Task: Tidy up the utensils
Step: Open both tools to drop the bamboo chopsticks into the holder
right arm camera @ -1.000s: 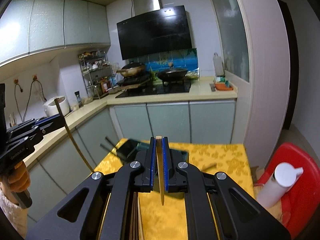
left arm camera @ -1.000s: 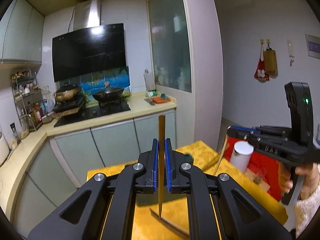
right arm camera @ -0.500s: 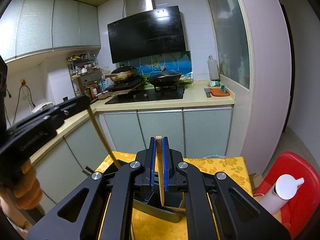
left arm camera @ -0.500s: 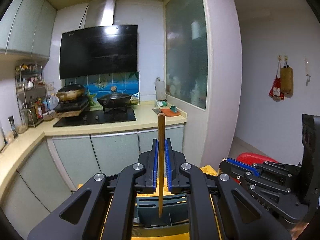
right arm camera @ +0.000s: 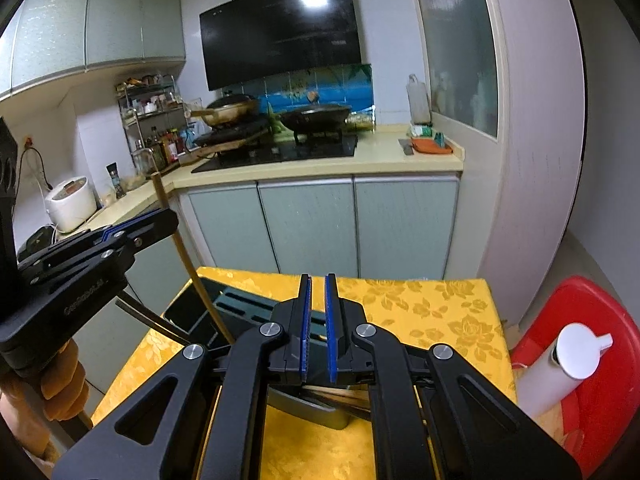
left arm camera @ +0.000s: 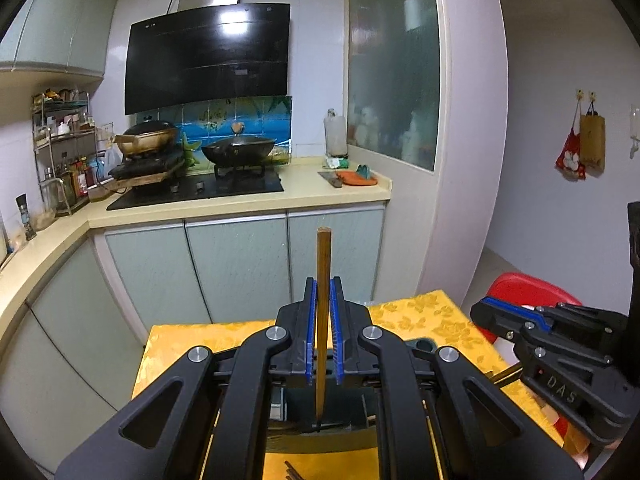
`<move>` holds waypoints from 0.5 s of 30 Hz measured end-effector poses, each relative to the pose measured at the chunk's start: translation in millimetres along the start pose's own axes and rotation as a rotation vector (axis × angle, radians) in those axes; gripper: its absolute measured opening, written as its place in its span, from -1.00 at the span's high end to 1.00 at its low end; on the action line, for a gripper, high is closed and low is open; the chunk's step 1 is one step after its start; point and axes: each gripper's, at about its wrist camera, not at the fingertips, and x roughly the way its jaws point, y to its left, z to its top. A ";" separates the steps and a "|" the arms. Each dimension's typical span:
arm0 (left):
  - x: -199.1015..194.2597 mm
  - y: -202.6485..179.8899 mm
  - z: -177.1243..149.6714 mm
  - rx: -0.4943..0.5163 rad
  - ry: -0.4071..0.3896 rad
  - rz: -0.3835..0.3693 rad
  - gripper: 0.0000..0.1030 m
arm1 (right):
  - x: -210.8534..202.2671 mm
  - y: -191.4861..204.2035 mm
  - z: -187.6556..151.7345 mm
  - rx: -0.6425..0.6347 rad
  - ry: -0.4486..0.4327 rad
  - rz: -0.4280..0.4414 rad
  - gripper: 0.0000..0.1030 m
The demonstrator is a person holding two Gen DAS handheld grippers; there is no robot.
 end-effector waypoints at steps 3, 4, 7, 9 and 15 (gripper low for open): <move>-1.7 0.4 -3.8 0.003 0.009 -0.005 0.76 | -0.9 -0.8 -3.3 0.017 0.015 0.012 0.81; -3.8 0.9 -3.6 0.001 0.006 -0.006 0.49 | -0.7 -1.1 -2.4 0.015 0.014 0.011 0.81; -13.9 3.2 -2.0 -0.001 -0.023 0.011 -0.11 | -5.2 -2.5 -4.2 0.019 0.008 0.009 0.44; -19.0 5.4 -0.6 -0.004 -0.025 0.015 -0.23 | -11.7 -5.1 -7.0 0.030 -0.005 -0.001 0.11; -46.8 15.3 -6.4 -0.028 -0.055 0.025 -0.64 | -30.6 -13.3 -19.0 0.033 -0.016 0.000 0.08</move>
